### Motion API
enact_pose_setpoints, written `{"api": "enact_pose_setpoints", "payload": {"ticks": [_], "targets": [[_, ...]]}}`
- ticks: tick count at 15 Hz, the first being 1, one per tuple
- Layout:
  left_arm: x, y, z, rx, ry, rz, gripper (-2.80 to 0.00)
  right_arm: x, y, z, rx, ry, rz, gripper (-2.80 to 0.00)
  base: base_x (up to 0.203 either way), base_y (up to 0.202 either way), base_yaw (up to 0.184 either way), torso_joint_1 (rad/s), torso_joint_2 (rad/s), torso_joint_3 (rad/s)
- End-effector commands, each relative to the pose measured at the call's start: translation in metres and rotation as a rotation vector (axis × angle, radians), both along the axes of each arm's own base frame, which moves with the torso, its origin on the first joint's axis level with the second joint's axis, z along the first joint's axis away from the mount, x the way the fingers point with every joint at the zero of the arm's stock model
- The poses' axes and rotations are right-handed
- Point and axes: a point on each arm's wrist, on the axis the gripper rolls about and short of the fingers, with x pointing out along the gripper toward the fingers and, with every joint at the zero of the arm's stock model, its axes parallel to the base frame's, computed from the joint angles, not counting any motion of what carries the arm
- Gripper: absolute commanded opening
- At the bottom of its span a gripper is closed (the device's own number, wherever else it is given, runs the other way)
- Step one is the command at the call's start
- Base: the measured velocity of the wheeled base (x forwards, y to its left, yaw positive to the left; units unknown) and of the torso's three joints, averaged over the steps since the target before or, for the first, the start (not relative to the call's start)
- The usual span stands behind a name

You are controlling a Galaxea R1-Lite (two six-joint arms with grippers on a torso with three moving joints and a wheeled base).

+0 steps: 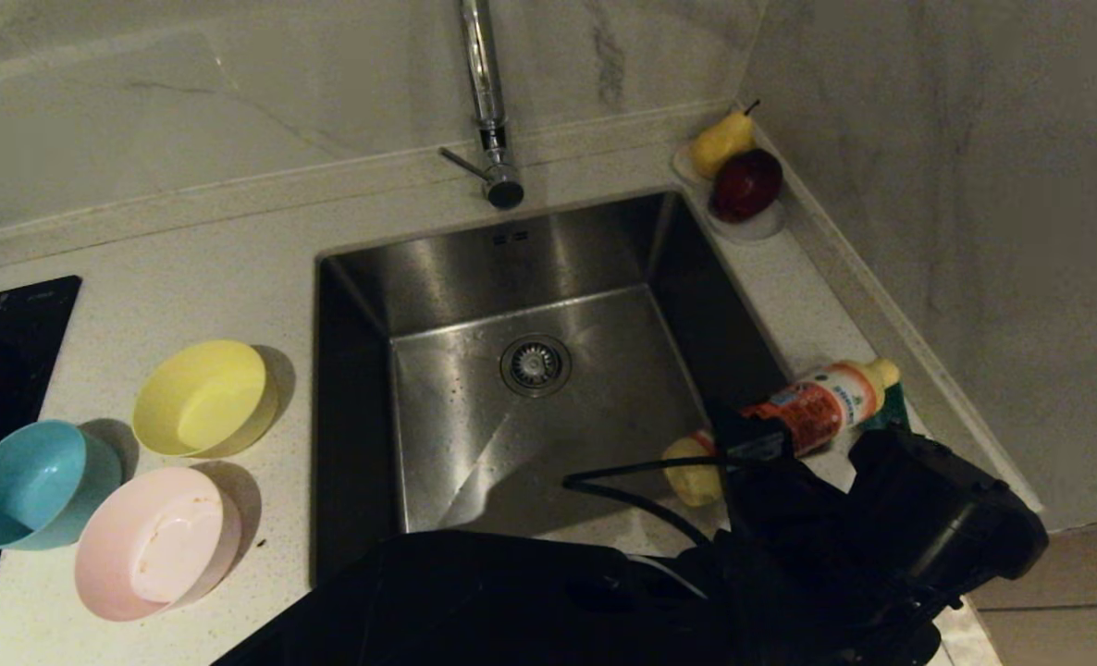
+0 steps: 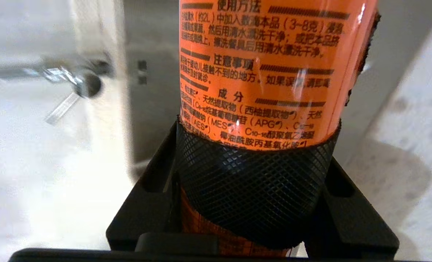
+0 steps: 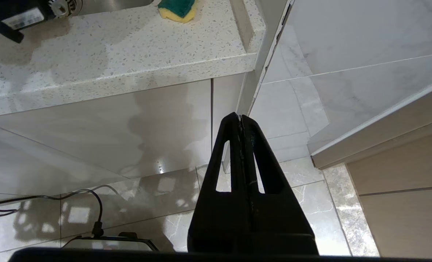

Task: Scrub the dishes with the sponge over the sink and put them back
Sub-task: Squeeze it onto the sponge, then place the dish soap on the table

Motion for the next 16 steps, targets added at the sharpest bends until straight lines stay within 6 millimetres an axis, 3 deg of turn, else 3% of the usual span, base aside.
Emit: {"api": "enact_pose_setpoints", "payload": {"ticks": [1,9,16], "targets": [[-0.003,0.003,0.015,-0.081,-0.019,0.008,-2.80,0.000,0.000,0.000,0.000,0.001,0.002,-2.80,0.000,0.000,0.000,0.000,0.00,0.000],[-0.018,0.015,0.068,-0.501,-0.063,-0.036,-2.80,0.000,0.000,0.000,0.000,-0.001,0.001,-2.80,0.000,0.000,0.000,0.000,0.00,0.000],[-0.029,0.039,0.147,-0.883,-0.160,-0.192,-2.80,0.000,0.000,0.000,0.000,-0.001,0.001,-2.80,0.000,0.000,0.000,0.000,0.00,0.000]]}}
